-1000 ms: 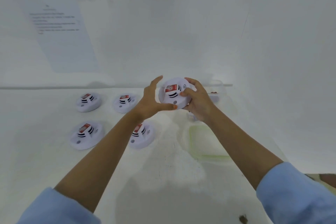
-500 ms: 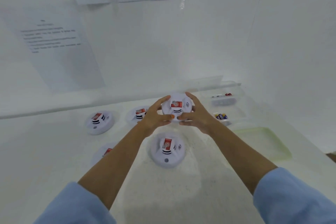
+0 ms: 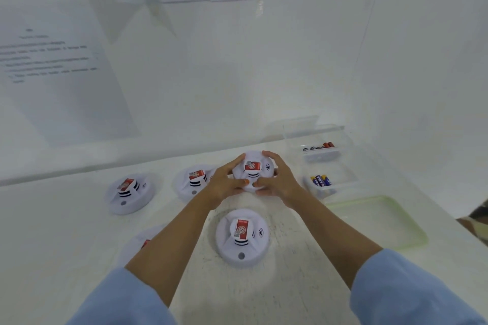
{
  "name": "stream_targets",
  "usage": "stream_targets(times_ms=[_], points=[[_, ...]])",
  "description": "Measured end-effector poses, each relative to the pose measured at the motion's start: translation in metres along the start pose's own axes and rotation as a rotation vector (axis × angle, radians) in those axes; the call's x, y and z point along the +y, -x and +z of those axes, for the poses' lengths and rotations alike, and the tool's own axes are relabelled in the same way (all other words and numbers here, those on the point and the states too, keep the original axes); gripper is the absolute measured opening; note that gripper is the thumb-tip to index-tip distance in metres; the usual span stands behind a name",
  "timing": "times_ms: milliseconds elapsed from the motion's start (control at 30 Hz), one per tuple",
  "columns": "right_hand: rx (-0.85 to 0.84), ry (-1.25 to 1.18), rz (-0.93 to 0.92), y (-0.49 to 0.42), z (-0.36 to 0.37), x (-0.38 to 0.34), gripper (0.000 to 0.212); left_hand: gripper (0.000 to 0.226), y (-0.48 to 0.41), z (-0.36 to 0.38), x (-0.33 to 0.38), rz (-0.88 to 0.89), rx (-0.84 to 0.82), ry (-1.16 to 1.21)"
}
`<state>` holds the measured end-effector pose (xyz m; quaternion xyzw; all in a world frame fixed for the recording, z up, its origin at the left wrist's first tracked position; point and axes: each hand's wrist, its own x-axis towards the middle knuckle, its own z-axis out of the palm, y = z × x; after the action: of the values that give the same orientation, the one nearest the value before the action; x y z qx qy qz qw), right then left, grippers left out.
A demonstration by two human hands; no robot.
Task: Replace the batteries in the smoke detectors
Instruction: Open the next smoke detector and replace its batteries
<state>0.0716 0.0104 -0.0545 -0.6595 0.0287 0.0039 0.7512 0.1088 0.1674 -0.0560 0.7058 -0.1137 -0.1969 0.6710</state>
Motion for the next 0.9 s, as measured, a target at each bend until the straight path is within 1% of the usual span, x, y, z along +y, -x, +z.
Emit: stream_targets(times_ms=[300,700,900], points=[[-0.007,0.013,0.021,-0.009,-0.005,0.005,0.063,0.069,-0.006,-0.003,-0.001,-0.034,-0.012,-0.002],[-0.004,0.095,-0.031,-0.012,-0.009,0.009,0.065,0.069,-0.007,-0.002,0.001,-0.044,-0.012,-0.004],[-0.002,0.079,-0.031,-0.014,-0.008,0.011,0.064,0.069,-0.007,-0.002,0.000,-0.040,-0.010,-0.010]])
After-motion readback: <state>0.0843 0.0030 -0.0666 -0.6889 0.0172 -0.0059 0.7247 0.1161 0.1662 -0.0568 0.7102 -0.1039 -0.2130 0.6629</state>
